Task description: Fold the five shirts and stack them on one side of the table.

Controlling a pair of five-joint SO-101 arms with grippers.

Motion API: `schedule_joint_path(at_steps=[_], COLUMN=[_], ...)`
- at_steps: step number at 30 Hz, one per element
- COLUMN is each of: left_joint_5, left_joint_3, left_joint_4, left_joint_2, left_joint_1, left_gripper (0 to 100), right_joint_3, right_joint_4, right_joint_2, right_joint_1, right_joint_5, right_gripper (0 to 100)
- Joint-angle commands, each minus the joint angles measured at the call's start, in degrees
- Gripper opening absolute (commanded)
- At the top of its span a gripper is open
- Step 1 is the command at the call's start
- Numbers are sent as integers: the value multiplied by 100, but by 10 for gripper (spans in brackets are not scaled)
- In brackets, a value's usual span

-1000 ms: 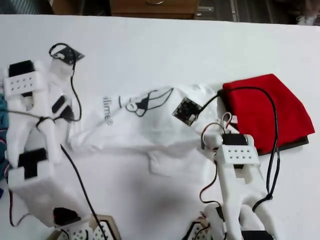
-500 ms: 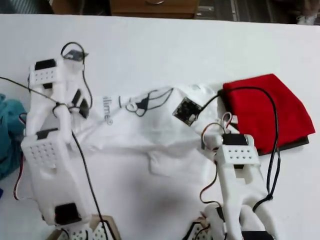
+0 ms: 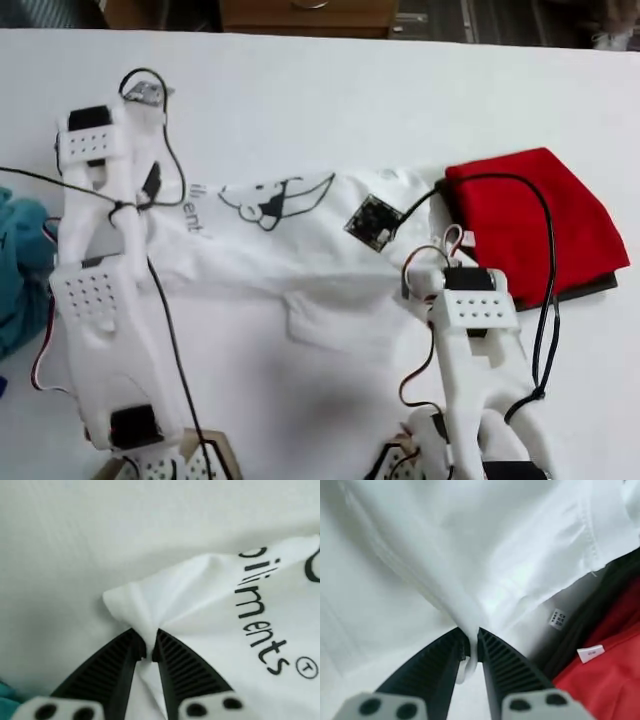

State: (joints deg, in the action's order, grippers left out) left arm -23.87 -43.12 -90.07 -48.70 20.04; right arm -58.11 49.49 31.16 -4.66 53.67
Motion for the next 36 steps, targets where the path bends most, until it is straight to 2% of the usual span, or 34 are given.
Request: schedule_joint_path(at_steps=[1, 8, 15, 21, 23, 28, 30, 33, 36], left_joint_5=[-237, -545, -712, -703, -703, -615, -527, -501, -501], left_joint_3=[-330, -866, -892, -1262, -963, 453, 1156, 2079, 2826], left_joint_4=[-387, -1125, -1187, -1222, -1222, -1204, -1187, -985, -378], left_joint_2=[53, 202, 281, 976, 1292, 1908, 2048, 2127, 2136], left_joint_1=[-105, 26, 149, 185, 35, -492, -686, -853, -853], left_gripper=[27, 41, 236, 237, 237, 237, 237, 237, 237], right_joint_3=[53, -229, -782, -334, -35, 765, 870, 765, 765], right_joint_4=[-66, 40, 48, 48, 215, 1455, 1815, 2132, 2246], right_joint_2=[-22, -13, 22, 31, 40, 40, 40, 31, 40], right_joint_1=[-22, -145, -1033, -787, -708, -681, -637, -673, -541], right_joint_5=[18, -176, -229, -229, -229, -185, -185, -158, 413], right_gripper=[22, 22, 23, 23, 23, 33, 89, 226, 276])
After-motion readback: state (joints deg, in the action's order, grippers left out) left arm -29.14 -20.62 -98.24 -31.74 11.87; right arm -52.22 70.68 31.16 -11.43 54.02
